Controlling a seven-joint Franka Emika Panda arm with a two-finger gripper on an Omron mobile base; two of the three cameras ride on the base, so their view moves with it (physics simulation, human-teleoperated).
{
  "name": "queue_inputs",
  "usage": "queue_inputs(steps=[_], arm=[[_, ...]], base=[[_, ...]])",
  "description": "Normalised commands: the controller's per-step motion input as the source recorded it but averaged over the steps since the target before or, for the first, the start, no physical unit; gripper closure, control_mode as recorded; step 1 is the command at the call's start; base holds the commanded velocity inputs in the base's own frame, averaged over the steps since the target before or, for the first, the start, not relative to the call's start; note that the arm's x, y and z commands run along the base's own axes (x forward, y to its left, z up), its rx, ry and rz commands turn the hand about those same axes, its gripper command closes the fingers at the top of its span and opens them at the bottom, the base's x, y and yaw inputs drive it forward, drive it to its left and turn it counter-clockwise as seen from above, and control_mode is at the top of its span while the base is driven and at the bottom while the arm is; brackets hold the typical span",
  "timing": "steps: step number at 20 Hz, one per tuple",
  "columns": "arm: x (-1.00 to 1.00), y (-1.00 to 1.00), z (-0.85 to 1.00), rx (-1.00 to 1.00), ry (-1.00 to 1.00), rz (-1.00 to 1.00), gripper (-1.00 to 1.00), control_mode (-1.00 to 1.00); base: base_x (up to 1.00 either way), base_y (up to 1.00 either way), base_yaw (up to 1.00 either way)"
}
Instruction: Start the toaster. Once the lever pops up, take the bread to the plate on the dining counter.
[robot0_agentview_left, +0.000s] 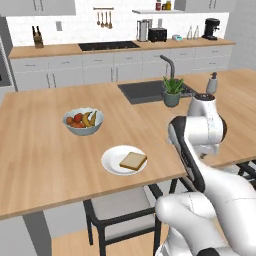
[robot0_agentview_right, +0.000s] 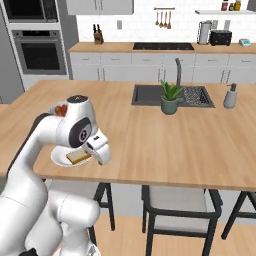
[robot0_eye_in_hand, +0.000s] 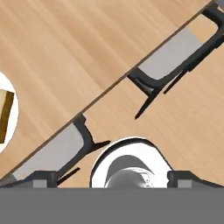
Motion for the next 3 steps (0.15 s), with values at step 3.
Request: queue_inputs(steps=[3], arm=[[-0.32, -0.45, 0.00, -0.14, 0.01, -0.08, -1.00, -1.00]], base=[[0.00, 0.00, 0.00]])
